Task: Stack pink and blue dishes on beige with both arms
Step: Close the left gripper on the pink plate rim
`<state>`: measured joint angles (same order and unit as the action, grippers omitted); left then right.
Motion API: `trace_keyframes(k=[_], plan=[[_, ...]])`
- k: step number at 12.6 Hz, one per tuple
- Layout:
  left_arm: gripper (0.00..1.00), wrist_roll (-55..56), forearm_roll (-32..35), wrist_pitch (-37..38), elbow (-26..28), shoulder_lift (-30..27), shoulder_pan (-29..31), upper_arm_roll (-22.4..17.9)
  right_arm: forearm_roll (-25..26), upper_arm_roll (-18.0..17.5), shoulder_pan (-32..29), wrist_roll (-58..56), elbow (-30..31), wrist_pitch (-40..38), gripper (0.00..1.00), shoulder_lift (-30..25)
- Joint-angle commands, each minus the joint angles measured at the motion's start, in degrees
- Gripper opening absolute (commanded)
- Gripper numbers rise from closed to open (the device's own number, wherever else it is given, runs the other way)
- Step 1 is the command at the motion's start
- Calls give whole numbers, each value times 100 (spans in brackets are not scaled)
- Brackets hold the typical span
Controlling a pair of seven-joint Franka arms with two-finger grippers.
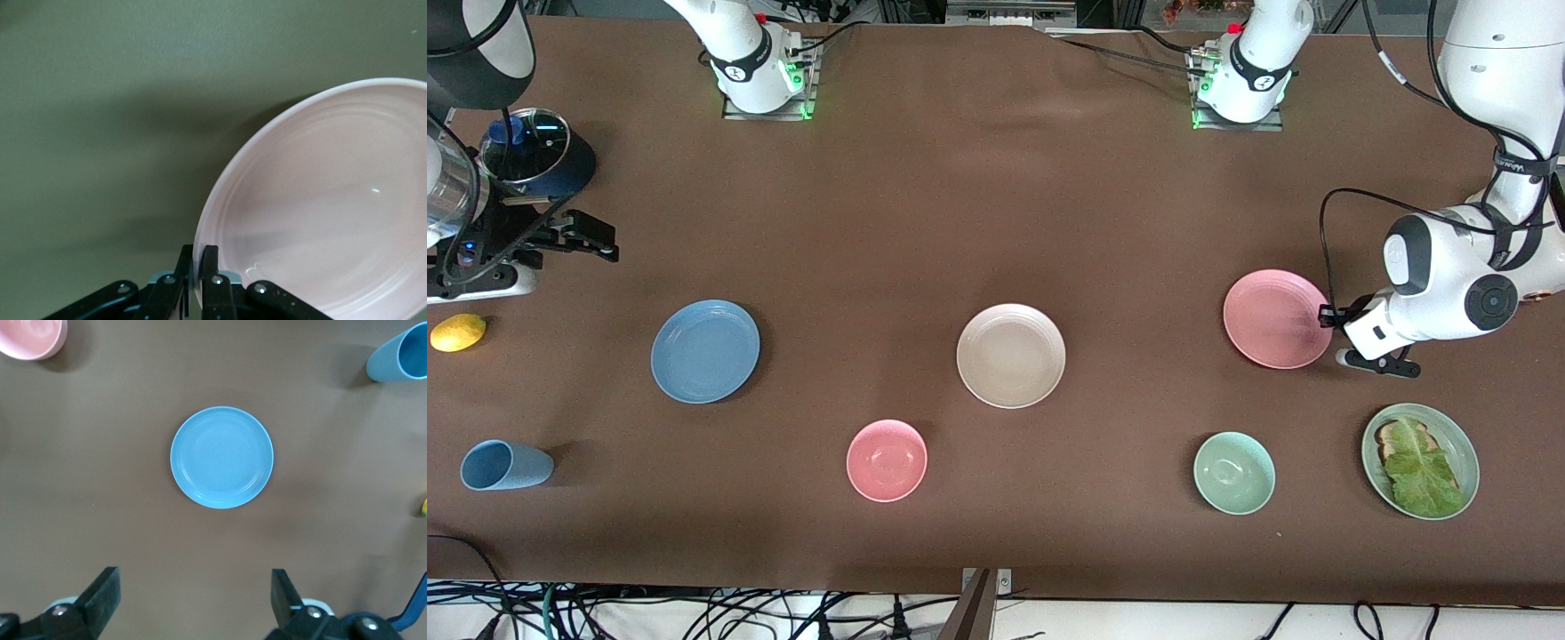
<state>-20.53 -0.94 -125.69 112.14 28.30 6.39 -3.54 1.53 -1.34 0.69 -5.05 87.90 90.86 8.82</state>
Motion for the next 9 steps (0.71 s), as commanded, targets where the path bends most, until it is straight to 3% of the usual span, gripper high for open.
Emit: trace_keyframes(k=[1,4,9], plan=[[0,189,-108,849,-568,17,-86,20,-65,-42,-16,-66,-10,-410,100,-30],[0,951,-117,1817,-1219,-35,-94,405,-83,-33,-8,-23,-10,-351,100,-56],[0,2576,-460,2013,-1344,-132,-103,1415,-74,-15,-25,4,34,-218,100,-30]])
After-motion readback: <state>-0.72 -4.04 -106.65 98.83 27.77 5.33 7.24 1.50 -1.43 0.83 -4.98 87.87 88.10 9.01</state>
